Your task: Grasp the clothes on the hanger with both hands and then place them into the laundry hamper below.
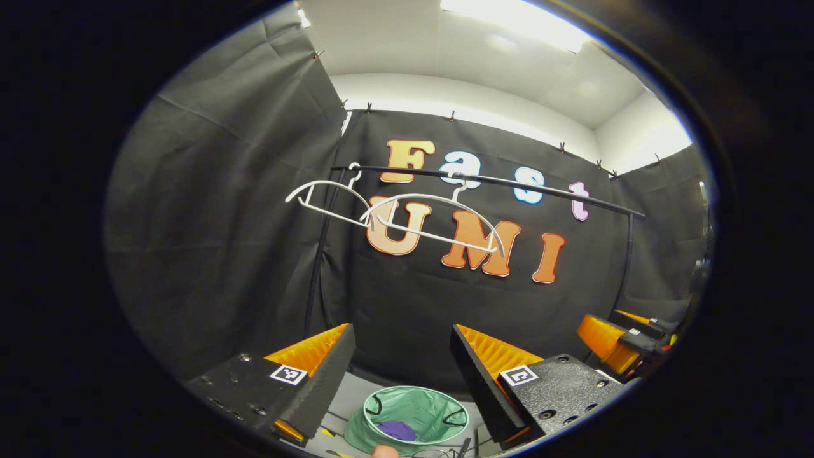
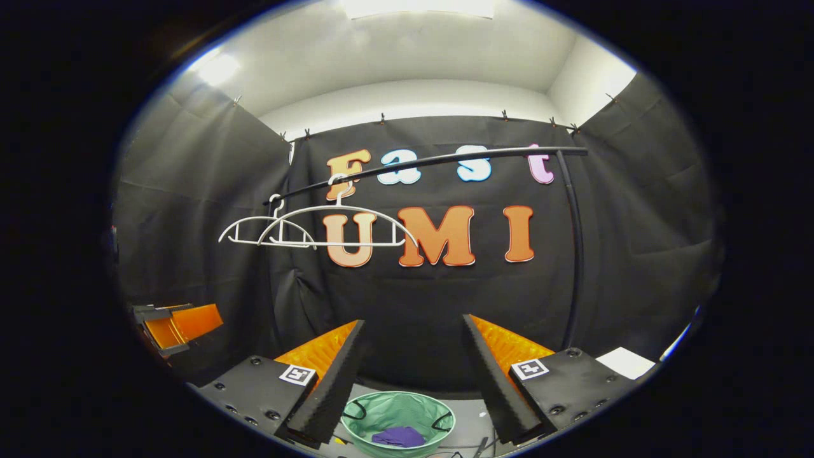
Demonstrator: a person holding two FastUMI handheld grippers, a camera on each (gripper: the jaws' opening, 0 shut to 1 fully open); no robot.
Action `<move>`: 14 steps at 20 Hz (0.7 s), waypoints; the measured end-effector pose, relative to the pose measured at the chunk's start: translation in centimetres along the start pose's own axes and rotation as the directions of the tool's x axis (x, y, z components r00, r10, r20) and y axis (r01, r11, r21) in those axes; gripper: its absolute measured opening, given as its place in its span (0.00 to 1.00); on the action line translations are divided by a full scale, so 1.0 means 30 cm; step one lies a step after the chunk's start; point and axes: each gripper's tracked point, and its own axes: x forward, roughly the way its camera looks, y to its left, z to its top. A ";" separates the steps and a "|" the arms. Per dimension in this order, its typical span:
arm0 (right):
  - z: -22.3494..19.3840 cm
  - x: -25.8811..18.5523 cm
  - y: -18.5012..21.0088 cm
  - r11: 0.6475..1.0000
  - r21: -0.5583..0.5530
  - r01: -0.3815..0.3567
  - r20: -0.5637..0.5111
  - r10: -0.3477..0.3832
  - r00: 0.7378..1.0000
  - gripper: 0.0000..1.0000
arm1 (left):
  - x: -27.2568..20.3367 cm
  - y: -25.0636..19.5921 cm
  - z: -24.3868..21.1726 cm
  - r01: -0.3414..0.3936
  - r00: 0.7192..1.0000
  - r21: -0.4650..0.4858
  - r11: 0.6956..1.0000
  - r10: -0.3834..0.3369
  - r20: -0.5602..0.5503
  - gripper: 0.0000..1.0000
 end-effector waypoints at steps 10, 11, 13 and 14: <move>-0.007 -0.019 0.008 0.999 0.032 -0.008 -0.006 0.008 1.000 0.96 | -0.025 -0.047 -0.028 0.034 0.999 0.006 0.999 -0.033 -0.021 0.95; -0.006 -0.020 0.004 1.000 0.027 -0.008 -0.007 0.008 1.000 0.96 | -0.033 -0.051 -0.024 0.034 0.999 0.013 0.999 -0.034 -0.015 0.96; -0.006 -0.027 -0.003 1.000 0.026 -0.010 -0.006 0.010 1.000 0.96 | -0.051 -0.058 -0.027 0.038 0.999 0.014 0.999 -0.038 -0.015 0.99; -0.003 -0.030 -0.011 1.000 0.030 -0.005 -0.004 0.005 1.000 0.96 | -0.058 -0.074 -0.027 0.046 0.999 0.009 0.999 -0.046 -0.018 0.92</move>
